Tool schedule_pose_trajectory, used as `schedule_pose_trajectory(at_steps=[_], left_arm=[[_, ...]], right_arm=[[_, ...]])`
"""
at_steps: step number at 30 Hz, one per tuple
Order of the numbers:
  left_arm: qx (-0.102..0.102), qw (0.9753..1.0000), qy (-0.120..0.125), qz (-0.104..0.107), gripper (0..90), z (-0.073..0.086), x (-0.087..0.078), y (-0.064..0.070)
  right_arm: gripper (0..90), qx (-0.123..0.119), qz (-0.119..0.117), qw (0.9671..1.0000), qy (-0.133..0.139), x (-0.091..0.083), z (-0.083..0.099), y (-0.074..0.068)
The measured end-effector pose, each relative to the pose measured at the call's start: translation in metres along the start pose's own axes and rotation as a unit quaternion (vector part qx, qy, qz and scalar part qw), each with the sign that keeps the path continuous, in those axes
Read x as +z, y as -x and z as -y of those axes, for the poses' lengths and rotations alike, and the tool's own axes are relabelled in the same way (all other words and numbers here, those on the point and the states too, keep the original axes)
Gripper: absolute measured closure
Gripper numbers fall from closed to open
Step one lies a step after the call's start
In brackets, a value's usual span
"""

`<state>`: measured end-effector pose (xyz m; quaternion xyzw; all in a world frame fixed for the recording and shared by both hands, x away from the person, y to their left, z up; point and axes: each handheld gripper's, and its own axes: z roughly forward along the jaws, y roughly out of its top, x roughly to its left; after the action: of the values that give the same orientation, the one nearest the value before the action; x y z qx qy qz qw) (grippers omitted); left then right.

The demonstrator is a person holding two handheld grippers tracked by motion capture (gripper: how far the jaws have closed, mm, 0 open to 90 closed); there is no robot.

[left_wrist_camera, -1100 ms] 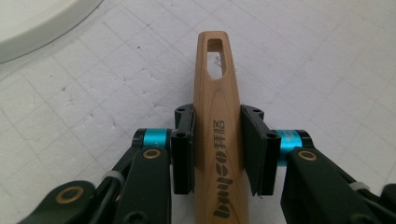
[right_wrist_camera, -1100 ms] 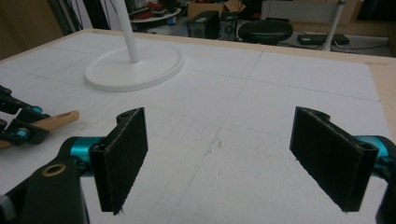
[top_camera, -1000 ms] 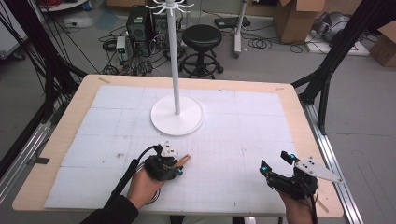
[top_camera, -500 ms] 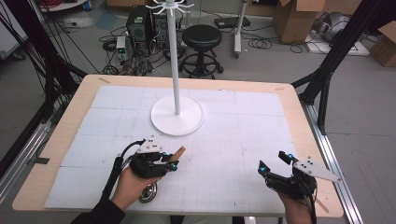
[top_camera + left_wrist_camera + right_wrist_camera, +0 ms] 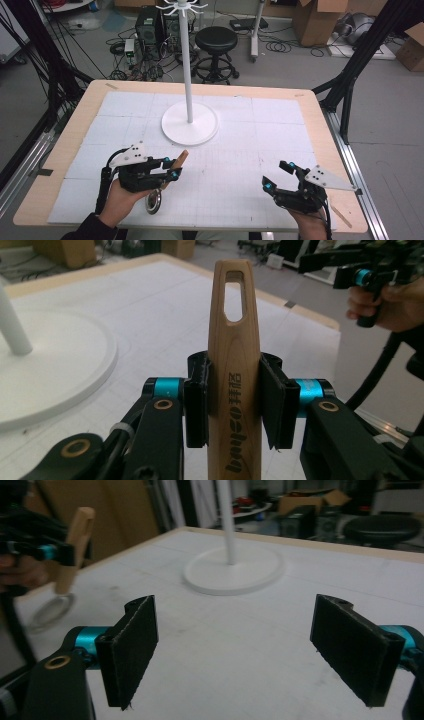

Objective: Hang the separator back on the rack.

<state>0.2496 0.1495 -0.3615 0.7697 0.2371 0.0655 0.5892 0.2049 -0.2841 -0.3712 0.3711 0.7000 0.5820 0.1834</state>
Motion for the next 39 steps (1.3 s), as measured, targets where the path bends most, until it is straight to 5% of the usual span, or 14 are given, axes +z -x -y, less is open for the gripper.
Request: schedule_pose_trajectory(at_steps=[5, 7, 9, 10, 13, 22, 26, 31, 32, 39], left_arm=[[0.011, 0.9990, 0.029, 0.032, 67.3, 0.000, -0.004, 0.003], [0.015, 0.9983, 0.037, 0.042, 67.3, -0.001, -0.005, 0.004], [0.017, 0.9975, 0.046, 0.051, 67.3, -0.001, -0.006, 0.005], [0.017, 0.9970, 0.049, 0.056, 67.2, -0.001, -0.006, 0.005], [0.021, 0.9961, 0.059, 0.062, 67.3, -0.002, -0.008, 0.006], [0.033, 0.9922, 0.083, 0.087, 67.3, -0.006, -0.013, 0.012], [0.038, 0.9913, 0.083, 0.095, 67.3, -0.006, -0.012, 0.014], [0.041, 0.9894, 0.084, 0.111, 67.3, -0.006, -0.010, 0.017], [0.042, 0.9891, 0.085, 0.113, 67.3, -0.006, -0.010, 0.017], [0.045, 0.9869, 0.083, 0.131, 67.3, -0.006, -0.008, 0.020]], right_arm=[[18.7, 0.007, -0.068, 0.9976, 0.006, 0.012, -0.007, -0.011], [18.7, 0.003, -0.107, 0.9941, 0.011, 0.021, -0.011, -0.018], [18.8, -0.001, -0.120, 0.9927, 0.012, 0.024, -0.013, -0.021], [24.3, -0.005, -0.146, 0.9892, 0.013, 0.030, -0.017, -0.028], [27.6, -0.015, -0.171, 0.9850, 0.017, 0.036, -0.022, -0.035], [21.9, -0.042, -0.235, 0.9703, 0.037, 0.071, -0.047, -0.060], [24.5, -0.052, -0.274, 0.9595, 0.037, 0.087, -0.058, -0.071], [33.1, -0.055, -0.310, 0.9485, 0.031, 0.106, -0.068, -0.079], [37.6, -0.058, -0.324, 0.9439, 0.031, 0.112, -0.070, -0.081], [48.6, -0.062, -0.354, 0.9330, 0.020, 0.124, -0.070, -0.088]])
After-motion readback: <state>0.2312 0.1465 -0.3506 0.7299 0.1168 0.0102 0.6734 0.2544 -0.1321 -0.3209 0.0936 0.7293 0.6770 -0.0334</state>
